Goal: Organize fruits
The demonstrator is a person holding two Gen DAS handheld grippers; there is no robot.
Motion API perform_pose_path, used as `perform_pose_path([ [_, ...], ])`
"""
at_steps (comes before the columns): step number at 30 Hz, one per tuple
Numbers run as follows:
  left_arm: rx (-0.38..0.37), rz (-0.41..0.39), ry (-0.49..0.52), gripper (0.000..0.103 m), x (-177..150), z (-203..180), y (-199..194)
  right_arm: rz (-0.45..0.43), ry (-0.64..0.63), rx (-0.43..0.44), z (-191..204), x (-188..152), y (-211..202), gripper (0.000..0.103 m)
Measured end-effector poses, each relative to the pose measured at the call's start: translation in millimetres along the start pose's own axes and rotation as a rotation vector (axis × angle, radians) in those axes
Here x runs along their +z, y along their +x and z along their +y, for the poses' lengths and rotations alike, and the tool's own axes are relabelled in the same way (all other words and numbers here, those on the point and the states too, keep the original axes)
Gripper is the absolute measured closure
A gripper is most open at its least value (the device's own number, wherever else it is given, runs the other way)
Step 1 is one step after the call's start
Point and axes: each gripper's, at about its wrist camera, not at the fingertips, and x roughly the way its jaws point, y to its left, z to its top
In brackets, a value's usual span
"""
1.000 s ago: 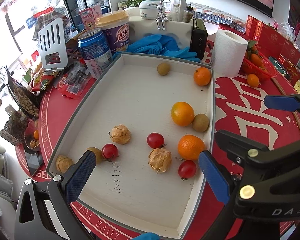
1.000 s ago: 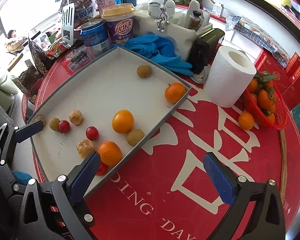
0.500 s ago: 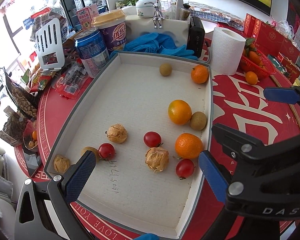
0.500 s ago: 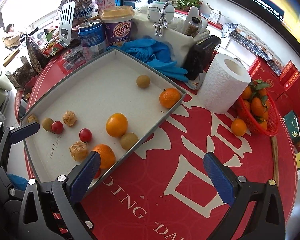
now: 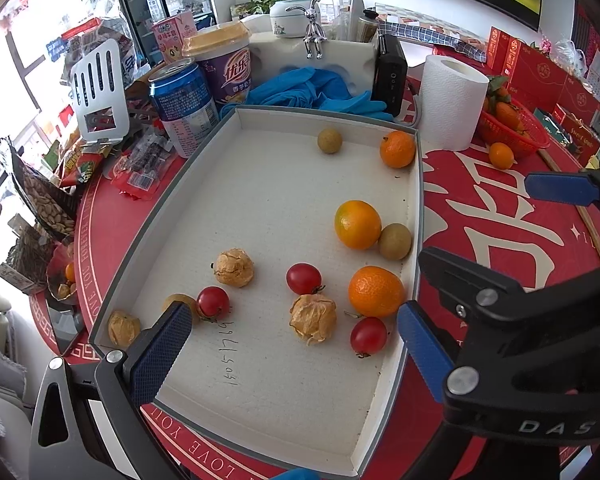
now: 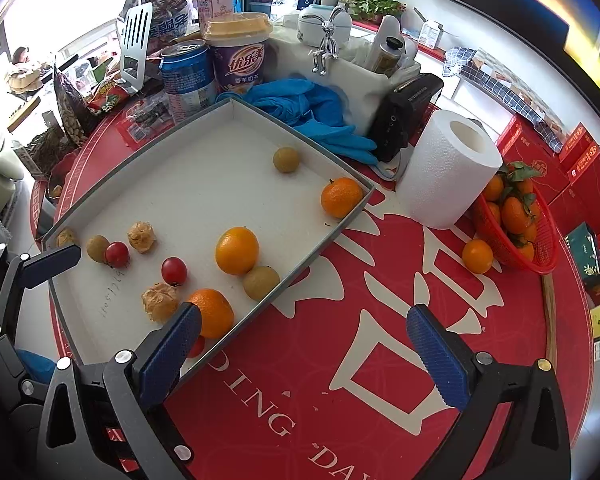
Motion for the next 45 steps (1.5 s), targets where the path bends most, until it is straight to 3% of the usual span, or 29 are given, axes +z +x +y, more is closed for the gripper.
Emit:
perform_pose_path([
  [45,0.004,-0.013,0.002,0.000,-2.3,0.2,-2.2,0.001,-0.002,-0.002,5.1,1.1,-1.6,0.000],
])
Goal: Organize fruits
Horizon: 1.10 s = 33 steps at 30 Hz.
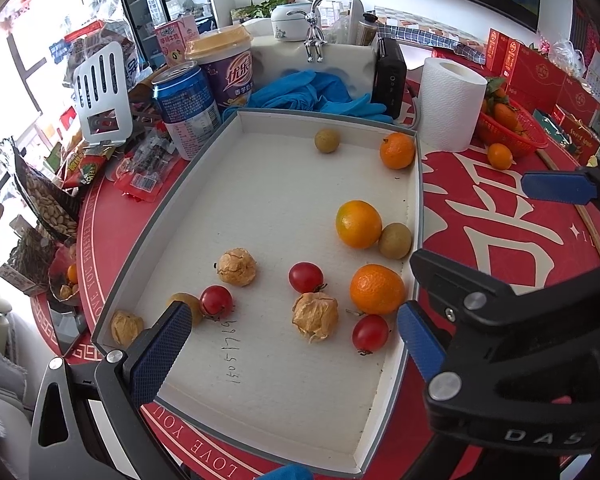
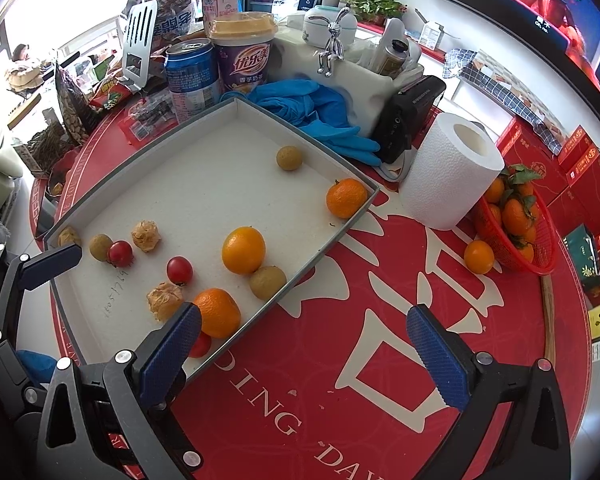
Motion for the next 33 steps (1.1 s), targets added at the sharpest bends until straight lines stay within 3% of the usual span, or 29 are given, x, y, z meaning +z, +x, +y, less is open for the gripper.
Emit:
perform_pose_path([
  [33,-0.005,0.001,0.014,0.000,-4.3,-4.2,-0.9,0.002,-0.012,-0.012,3.9,-2.1,3.4,0.000],
])
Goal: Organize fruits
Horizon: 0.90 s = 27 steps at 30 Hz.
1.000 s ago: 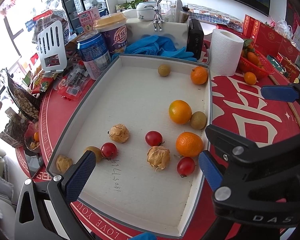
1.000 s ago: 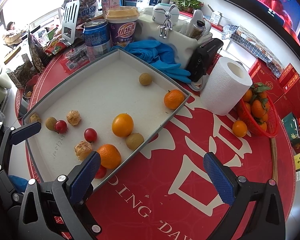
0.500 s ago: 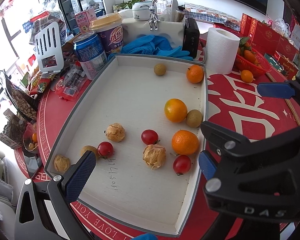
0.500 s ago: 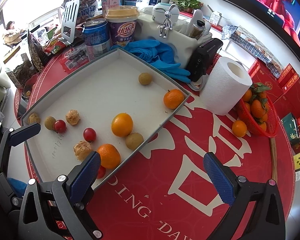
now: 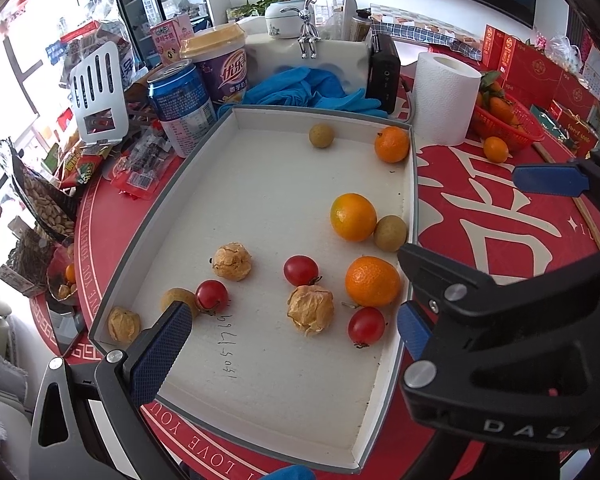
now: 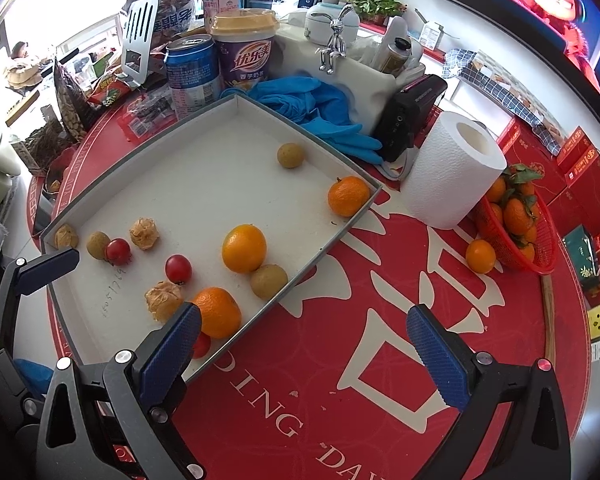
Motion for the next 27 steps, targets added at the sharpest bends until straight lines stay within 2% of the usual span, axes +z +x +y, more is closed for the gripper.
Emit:
perform_pose_path([
  [27,0.006,0.001,0.004,0.000,-0.8,-4.6,-4.2,-0.005,-0.009,0.010,1.5,-4.2,-4.2,0.000],
])
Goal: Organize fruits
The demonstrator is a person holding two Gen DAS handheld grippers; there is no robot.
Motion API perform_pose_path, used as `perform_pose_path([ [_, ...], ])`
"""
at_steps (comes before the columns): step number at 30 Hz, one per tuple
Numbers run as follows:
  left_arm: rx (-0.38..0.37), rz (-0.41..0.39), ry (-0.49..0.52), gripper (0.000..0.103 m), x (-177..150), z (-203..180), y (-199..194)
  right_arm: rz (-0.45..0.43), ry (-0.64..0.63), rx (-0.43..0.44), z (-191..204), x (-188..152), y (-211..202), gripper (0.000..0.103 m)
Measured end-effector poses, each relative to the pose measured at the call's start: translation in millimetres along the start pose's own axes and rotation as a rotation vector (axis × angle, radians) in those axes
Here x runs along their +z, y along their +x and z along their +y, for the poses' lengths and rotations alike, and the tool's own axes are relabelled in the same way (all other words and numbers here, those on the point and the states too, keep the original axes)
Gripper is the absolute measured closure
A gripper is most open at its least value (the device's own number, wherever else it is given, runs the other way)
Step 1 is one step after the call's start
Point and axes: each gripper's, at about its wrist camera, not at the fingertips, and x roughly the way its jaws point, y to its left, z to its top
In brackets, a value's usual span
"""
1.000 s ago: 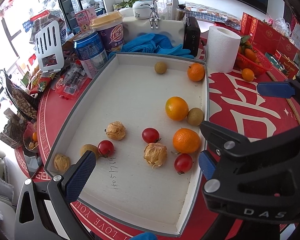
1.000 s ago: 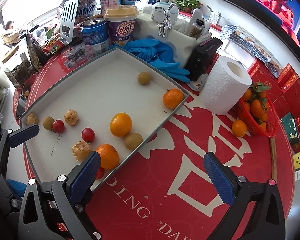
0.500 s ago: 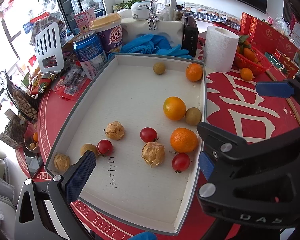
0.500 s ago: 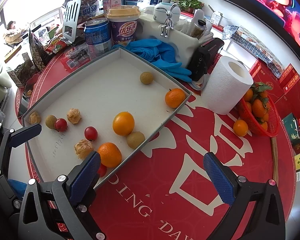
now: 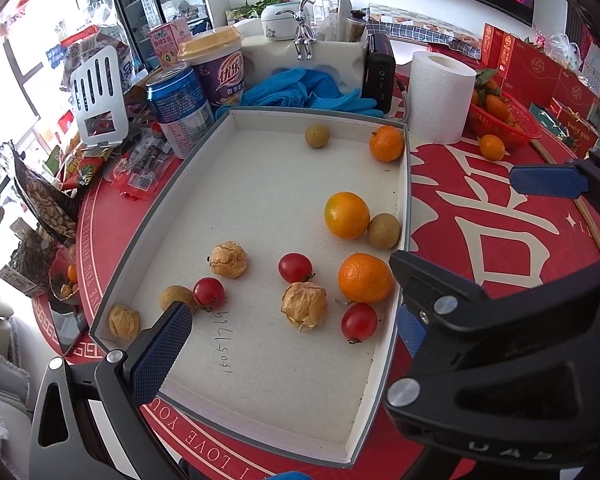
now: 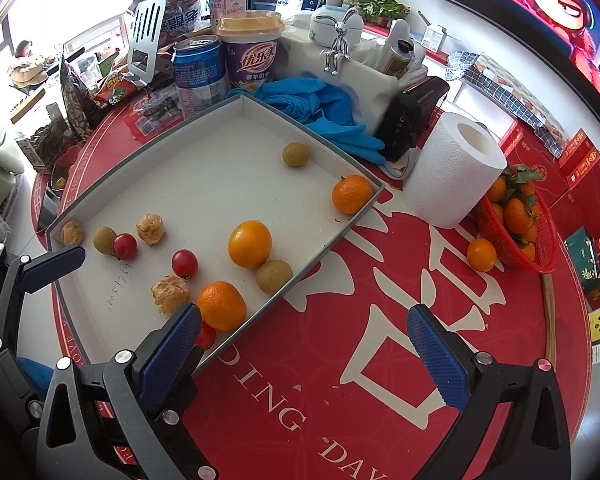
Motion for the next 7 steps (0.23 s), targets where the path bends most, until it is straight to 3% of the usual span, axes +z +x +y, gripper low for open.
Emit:
perform_pose_path([
  [7,-0.011,-0.018,0.002,0.000,-1.3,-1.9,-4.2,-0.009,0.003,0.017,-0.5,-1.4,-1.4,0.000],
])
